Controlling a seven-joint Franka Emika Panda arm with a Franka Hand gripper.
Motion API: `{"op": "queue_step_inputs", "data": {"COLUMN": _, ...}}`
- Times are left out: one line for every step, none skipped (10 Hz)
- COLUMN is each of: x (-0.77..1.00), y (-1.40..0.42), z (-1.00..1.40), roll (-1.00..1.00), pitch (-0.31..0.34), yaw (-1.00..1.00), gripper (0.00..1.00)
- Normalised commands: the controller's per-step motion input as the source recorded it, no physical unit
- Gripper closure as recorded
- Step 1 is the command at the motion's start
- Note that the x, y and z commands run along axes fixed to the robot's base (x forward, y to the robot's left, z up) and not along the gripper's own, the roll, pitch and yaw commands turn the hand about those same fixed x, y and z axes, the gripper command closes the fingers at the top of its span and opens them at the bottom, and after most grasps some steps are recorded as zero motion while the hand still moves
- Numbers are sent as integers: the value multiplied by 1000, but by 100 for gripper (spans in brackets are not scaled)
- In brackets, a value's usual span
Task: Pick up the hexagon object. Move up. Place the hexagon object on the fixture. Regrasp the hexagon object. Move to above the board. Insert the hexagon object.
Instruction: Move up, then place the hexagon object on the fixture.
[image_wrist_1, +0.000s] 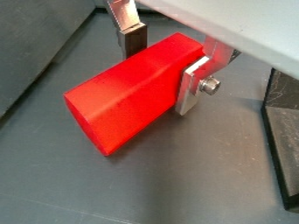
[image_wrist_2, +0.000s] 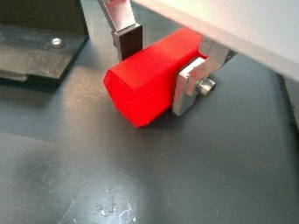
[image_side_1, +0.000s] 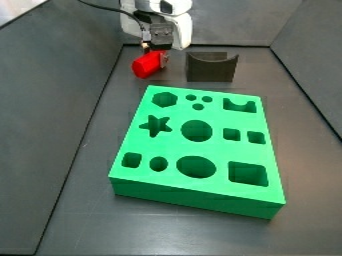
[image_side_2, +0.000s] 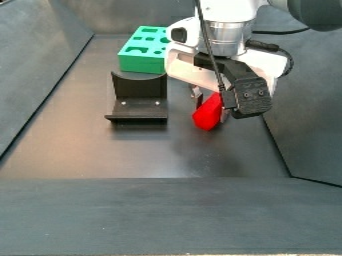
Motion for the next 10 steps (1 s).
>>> {"op": "queue_step_inputs", "data": {"x": 37, "y": 25, "z": 827, "roll": 6, "pitch": -17, "yaw": -29, "gripper": 100}}
{"op": "queue_step_inputs", "data": {"x": 19, "y": 22, "z": 723, "roll": 7, "pitch": -2, "yaw": -31, "gripper": 100}}
{"op": "queue_step_inputs", "data": {"x": 5, "y": 17, "z": 637, "roll": 7, "pitch": 10, "yaw": -30, "gripper": 100}}
{"op": "queue_step_inputs", "data": {"x": -12, "y": 12, "z": 441, "roll": 14, "pitch": 14, "yaw": -27, "gripper": 100}}
{"op": "queue_step_inputs", "data": {"x": -20, "y": 9, "z": 287, "roll": 19, "pitch": 17, "yaw": -26, "gripper": 100}}
{"op": "queue_step_inputs", "data": {"x": 0, "y": 0, "z": 1000, "roll": 0, "pitch": 0, "yaw": 0, "gripper": 100}}
{"op": "queue_step_inputs", "data": {"x": 4, "y": -1, "z": 1000, "roll": 2, "pitch": 5, "yaw": 1, "gripper": 100}}
{"op": "queue_step_inputs", "data": {"x": -9, "y": -2, "z": 1000, "roll": 2, "pitch": 25, "yaw": 0, "gripper": 100}}
{"op": "queue_step_inputs", "data": {"x": -16, "y": 1, "z": 1000, "roll": 9, "pitch": 30, "yaw": -2, "gripper": 100}}
{"op": "queue_step_inputs", "data": {"x": -19, "y": 2, "z": 1000, "roll": 13, "pitch": 33, "yaw": -4, "gripper": 100}}
